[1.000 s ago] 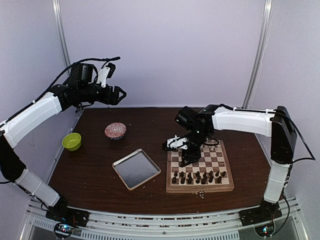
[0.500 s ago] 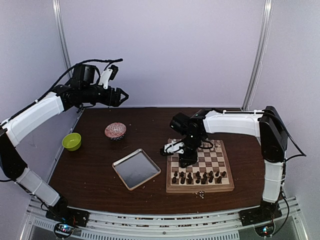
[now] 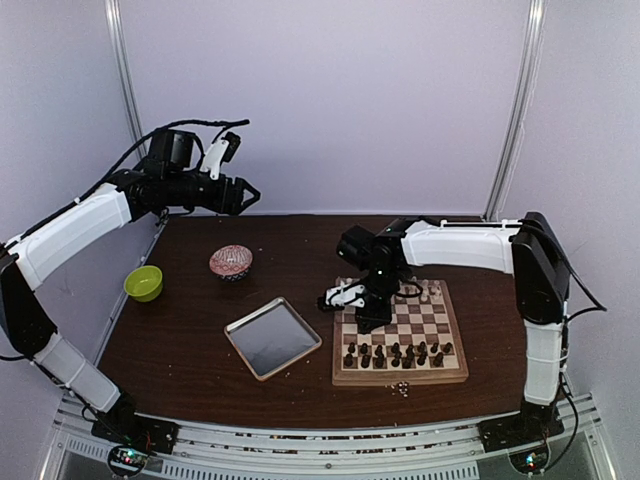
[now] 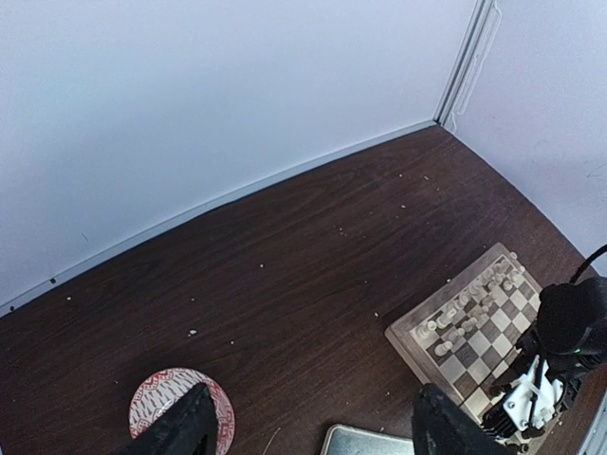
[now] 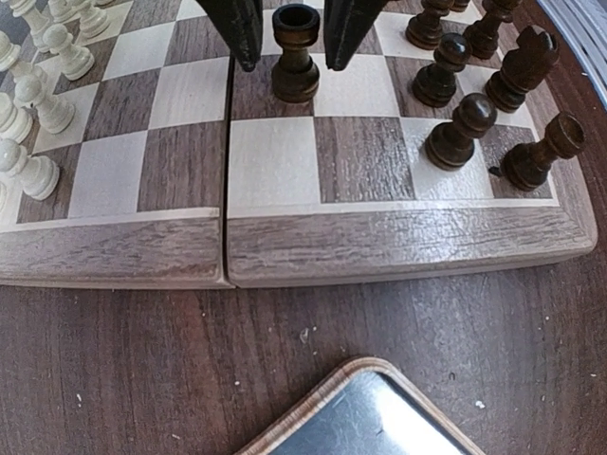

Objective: Set up the chess pieces on the board
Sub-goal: Pick up the rook from the chessboard.

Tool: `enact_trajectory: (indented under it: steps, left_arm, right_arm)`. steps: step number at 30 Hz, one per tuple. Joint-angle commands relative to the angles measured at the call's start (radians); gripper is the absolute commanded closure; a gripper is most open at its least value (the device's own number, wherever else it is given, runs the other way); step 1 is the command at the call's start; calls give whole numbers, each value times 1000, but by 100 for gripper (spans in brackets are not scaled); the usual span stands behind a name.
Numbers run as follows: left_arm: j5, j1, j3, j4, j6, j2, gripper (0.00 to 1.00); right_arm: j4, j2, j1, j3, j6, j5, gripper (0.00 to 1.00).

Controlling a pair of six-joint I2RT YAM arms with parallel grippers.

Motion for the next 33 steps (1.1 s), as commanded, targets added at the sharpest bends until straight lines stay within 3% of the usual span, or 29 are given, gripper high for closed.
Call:
enact_trajectory:
  steps: [1,12,18,24,33]
  left_arm:
    - [29,-2,33,30,-2,11,27]
    - [37,-1,39,23,-4,21,29]
    - [42,-1,38,21,-4,31,29]
    - [67,-3,45,13,-13,60,29]
    - [84,-11,54,3,-15,95,29]
  right_arm:
    - [-21,17,4,28,14,-6,76]
    - [-26,11,4,36,20,-16,88]
    - [-48,-74,-11,23,29,-29,90]
    - [-90,-248,-85,-84,41,-29,91]
    - [-142,-597,-243,-397,15,29,91]
